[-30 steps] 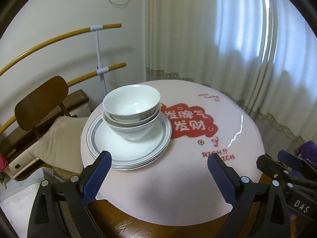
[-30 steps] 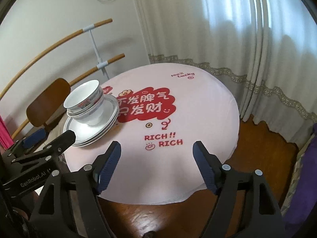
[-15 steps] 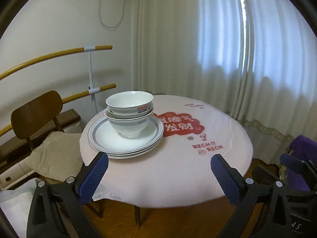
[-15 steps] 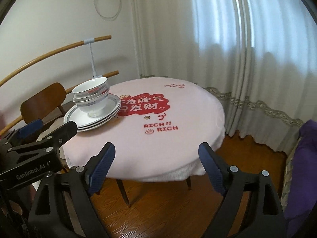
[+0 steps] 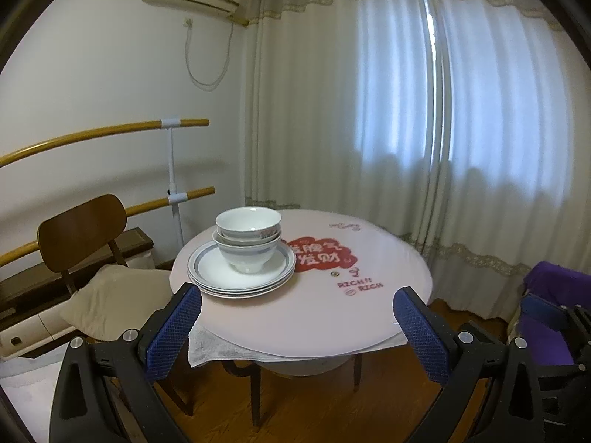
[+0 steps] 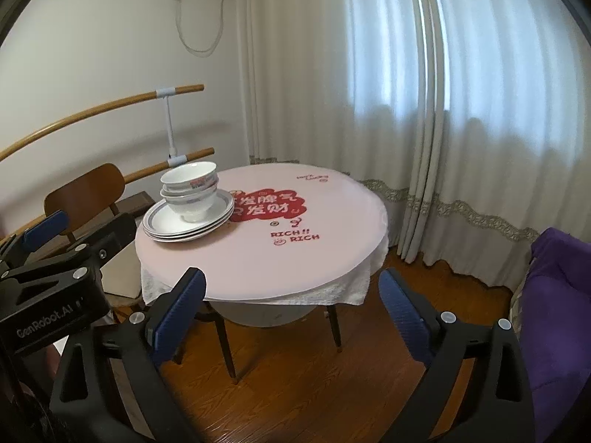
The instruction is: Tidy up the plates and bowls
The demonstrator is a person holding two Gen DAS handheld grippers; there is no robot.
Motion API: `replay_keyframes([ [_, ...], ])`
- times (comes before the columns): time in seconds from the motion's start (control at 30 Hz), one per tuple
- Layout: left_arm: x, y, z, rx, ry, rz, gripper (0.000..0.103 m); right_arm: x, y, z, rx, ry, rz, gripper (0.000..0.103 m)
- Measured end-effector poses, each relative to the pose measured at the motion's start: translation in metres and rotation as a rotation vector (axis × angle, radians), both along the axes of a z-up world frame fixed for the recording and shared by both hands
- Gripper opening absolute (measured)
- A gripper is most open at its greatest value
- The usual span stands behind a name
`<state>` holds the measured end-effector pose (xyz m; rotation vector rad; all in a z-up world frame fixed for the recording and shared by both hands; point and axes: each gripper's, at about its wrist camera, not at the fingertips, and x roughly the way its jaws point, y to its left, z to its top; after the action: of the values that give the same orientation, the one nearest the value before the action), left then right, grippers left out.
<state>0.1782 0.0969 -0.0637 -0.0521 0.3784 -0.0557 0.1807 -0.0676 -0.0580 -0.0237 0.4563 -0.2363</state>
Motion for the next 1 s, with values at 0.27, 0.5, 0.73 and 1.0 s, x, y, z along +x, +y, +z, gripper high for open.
replay_keyframes([
  [0.27, -0.037, 0.001, 0.011, -0.014, -0.039, 0.014, 0.102, -0.027, -0.002, 0.016, -0.007, -0.043, -0.035, 0.097],
  [0.5, -0.048, -0.001, 0.016, -0.008, -0.051, 0.01, 0.102, -0.037, -0.005, 0.027, 0.01, -0.08, -0.039, 0.098],
  [0.73, -0.05, -0.001, 0.021, -0.008, -0.072, -0.008, 0.102, -0.039, -0.003, 0.032, 0.01, -0.105, -0.033, 0.098],
  [1.0, -0.053, 0.0, 0.025, -0.005, -0.101, -0.014, 0.102, -0.042, -0.001, 0.037, 0.01, -0.125, -0.033, 0.098],
])
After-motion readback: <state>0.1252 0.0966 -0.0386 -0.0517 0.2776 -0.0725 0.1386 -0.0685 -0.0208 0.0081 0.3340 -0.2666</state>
